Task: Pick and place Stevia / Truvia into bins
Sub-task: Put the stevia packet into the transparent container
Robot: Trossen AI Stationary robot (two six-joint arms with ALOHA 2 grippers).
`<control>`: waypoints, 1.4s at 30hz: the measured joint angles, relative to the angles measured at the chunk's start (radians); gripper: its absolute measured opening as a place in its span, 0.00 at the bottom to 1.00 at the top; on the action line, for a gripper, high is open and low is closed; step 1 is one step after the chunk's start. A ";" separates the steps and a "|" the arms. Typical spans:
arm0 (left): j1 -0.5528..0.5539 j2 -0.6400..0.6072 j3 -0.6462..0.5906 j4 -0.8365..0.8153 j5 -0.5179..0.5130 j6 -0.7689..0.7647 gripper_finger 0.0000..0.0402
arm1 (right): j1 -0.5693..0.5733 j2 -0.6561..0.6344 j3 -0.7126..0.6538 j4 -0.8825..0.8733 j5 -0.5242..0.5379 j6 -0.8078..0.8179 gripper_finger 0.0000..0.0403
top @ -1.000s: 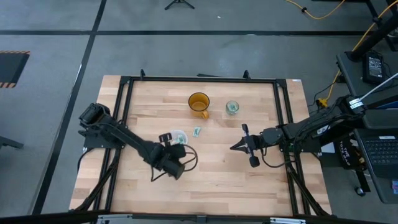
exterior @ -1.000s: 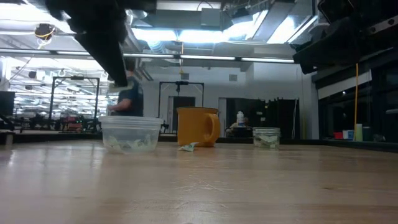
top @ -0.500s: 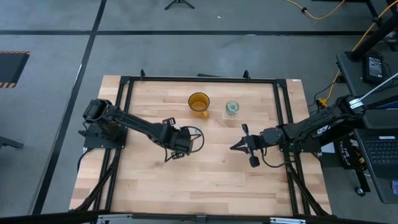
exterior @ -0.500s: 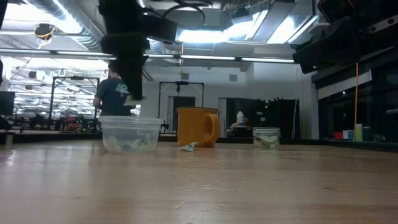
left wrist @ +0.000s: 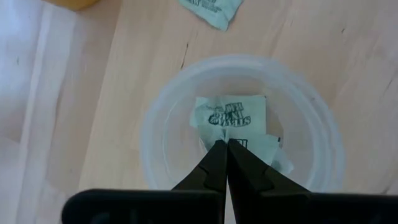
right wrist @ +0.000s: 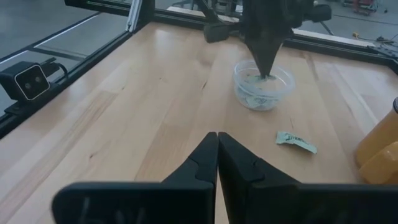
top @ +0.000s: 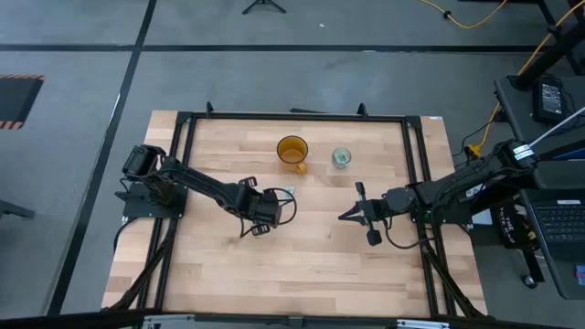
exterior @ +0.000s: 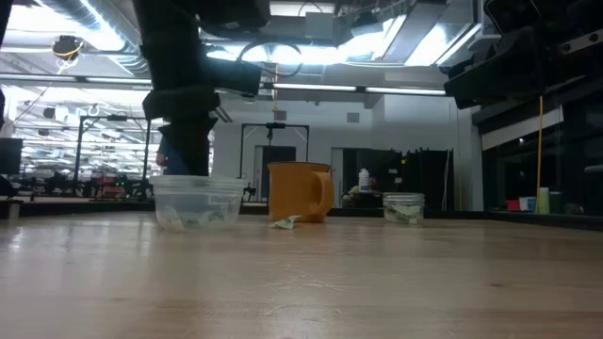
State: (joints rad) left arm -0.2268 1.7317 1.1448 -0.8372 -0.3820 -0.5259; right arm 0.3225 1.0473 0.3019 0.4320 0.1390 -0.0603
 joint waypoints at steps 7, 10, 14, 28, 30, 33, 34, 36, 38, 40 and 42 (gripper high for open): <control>0.000 0.000 -0.009 0.007 -0.001 -0.003 0.01 | 0.000 0.000 0.000 0.000 0.000 -0.001 0.04; 0.000 0.000 -0.009 0.013 -0.020 -0.029 0.03 | 0.000 0.000 0.000 0.006 0.000 -0.005 0.04; 0.000 0.000 -0.009 0.033 -0.024 -0.047 0.08 | 0.000 0.000 0.000 0.006 0.000 -0.023 0.04; 0.004 0.000 0.115 0.061 -0.092 0.101 0.22 | 0.000 0.000 0.000 0.006 0.000 -0.024 0.04; 0.018 0.000 0.125 0.126 -0.135 0.124 0.22 | 0.000 0.000 0.000 0.007 0.000 -0.024 0.04; 0.058 0.000 0.127 0.204 -0.118 0.132 0.22 | 0.000 0.000 0.000 0.018 0.000 -0.023 0.04; 0.074 0.000 0.126 0.220 -0.103 0.117 0.22 | 0.000 0.000 0.000 0.022 0.000 -0.023 0.04; 0.104 0.004 0.126 0.250 -0.078 0.076 0.23 | 0.000 0.000 0.000 0.021 0.000 -0.023 0.04; 0.131 0.008 0.126 0.258 -0.063 0.031 0.24 | 0.000 0.000 0.000 0.022 0.000 -0.023 0.04; 0.153 0.011 0.125 0.268 -0.063 -0.020 0.26 | 0.000 0.000 0.000 0.021 0.000 -0.022 0.04; 0.172 0.019 0.126 0.276 -0.060 -0.076 0.28 | 0.000 0.000 0.000 0.021 0.000 -0.022 0.04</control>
State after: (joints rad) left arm -0.0549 1.7502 1.2706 -0.5617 -0.4418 -0.6023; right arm 0.3225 1.0473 0.3019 0.4531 0.1394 -0.0822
